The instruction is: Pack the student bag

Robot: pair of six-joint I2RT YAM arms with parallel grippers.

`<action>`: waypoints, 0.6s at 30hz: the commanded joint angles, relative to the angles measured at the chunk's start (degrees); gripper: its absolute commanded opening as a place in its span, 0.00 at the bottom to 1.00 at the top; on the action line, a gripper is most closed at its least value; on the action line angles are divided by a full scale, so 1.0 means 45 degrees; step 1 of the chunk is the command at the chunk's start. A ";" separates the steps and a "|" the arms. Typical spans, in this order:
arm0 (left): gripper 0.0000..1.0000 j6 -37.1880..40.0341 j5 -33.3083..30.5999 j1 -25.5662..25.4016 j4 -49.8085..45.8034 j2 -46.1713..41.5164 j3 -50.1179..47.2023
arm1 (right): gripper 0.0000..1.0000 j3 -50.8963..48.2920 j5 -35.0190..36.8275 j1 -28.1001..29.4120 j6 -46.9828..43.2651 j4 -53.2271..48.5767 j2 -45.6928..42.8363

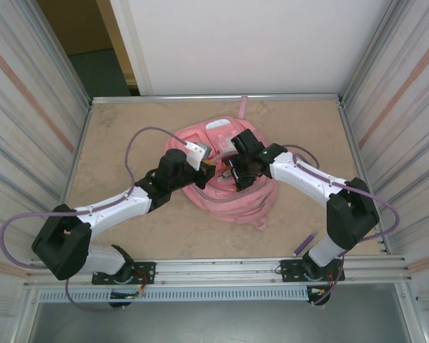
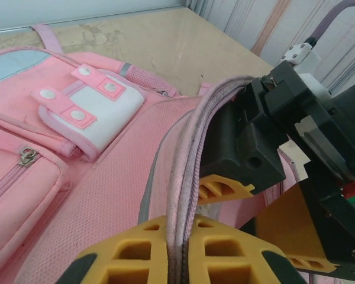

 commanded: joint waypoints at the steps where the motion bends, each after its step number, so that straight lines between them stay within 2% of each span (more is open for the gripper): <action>1: 0.00 -0.0271 0.0343 -0.0104 0.0971 -0.0193 0.0062 | 0.71 0.0163 -0.0062 -0.0063 -0.0283 -0.0421 -0.0596; 6: 0.00 0.0171 0.0287 -0.0104 0.0900 -0.0121 0.0064 | 0.76 -0.1141 0.0146 -0.0555 -0.1183 -0.0759 -0.2277; 11: 0.00 0.0521 0.0239 -0.0104 0.0847 -0.0188 0.0010 | 0.72 -0.2859 -0.0005 -0.1214 -0.2475 -0.0281 -0.4329; 13: 0.00 0.0660 0.0146 -0.0109 0.0906 -0.0136 0.0015 | 0.86 -0.3013 0.0877 -0.1612 -0.3000 -0.1636 -0.5264; 14: 0.00 0.0747 0.0130 -0.0123 0.0911 -0.0093 0.0034 | 0.90 -0.2893 0.1555 -0.1745 -0.2979 -0.2671 -0.5586; 18: 0.00 0.1270 -0.0157 -0.0229 0.1652 0.0402 -0.0139 | 0.96 -0.3084 0.3652 -0.2397 -0.2833 -0.6034 -0.6943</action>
